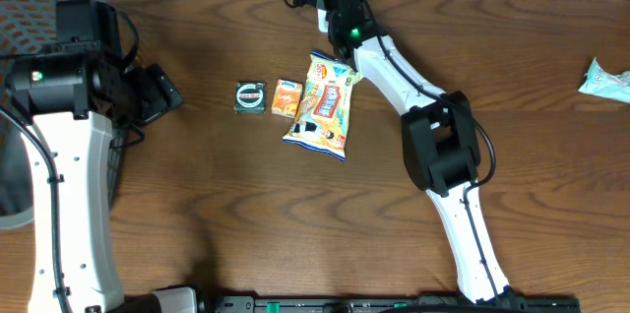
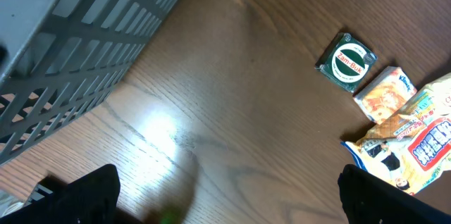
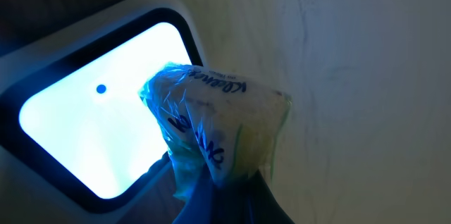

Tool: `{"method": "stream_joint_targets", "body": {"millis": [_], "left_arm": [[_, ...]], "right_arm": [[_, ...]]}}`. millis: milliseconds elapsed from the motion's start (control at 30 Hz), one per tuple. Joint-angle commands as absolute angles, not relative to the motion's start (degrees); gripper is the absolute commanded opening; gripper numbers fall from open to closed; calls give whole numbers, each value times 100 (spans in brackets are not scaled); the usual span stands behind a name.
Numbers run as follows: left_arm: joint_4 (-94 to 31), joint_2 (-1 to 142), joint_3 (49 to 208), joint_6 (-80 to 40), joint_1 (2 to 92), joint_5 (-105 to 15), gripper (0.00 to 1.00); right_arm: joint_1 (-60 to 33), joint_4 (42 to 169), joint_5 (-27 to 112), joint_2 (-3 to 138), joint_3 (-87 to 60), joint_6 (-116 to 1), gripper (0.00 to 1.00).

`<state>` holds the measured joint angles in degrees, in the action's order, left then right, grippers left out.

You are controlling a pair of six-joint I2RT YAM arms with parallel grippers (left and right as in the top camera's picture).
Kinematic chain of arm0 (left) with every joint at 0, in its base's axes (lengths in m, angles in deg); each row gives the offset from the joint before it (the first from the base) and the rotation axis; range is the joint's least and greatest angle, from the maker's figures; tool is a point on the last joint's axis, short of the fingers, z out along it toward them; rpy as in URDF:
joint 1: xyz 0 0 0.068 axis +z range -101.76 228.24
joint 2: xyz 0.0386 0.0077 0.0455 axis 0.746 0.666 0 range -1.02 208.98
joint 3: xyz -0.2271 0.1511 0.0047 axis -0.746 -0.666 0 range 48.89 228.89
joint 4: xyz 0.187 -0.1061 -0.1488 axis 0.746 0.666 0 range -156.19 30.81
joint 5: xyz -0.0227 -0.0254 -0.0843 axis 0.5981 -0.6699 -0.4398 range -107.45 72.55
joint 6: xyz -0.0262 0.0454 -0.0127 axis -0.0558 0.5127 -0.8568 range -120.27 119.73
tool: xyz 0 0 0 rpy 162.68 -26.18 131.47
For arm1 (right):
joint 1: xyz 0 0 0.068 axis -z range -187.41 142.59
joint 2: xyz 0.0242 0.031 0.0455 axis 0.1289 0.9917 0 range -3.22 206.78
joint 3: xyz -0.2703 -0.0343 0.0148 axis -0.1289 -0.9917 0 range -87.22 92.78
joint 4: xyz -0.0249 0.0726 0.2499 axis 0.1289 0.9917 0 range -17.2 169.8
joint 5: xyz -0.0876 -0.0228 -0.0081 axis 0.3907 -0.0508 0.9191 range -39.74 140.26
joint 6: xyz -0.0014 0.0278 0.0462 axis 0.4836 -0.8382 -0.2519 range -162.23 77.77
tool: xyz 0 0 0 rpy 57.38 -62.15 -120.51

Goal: Scan the item barcode
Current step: 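Hold the wipes pack under the scanner with the right gripper, then carry the wipes pack right and drop it at the table's right edge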

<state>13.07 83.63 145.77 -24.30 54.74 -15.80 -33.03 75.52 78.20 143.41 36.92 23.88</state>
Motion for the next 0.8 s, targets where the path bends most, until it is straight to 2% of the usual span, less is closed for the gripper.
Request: {"method": "stream_joint_targets", "body": {"millis": [0, 500, 600, 767], "left_arm": [[1325, 8402, 14548, -2459, 5488, -1547, 98], [1325, 8402, 14548, -2459, 5488, -1549, 98], [1325, 8402, 14548, -2459, 5488, -1547, 98], [1325, 8402, 14548, -2459, 5488, -1547, 98]], "right_arm": [[-3266, 7672, 7737, 13838, 3768, 1824, 1], [-3397, 8444, 7276, 13556, 3711, 1778, 1], [-3404, 8461, 7261, 13521, 3711, 1435, 1], [-3135, 8881, 7304, 13108, 3718, 154, 1]]}}
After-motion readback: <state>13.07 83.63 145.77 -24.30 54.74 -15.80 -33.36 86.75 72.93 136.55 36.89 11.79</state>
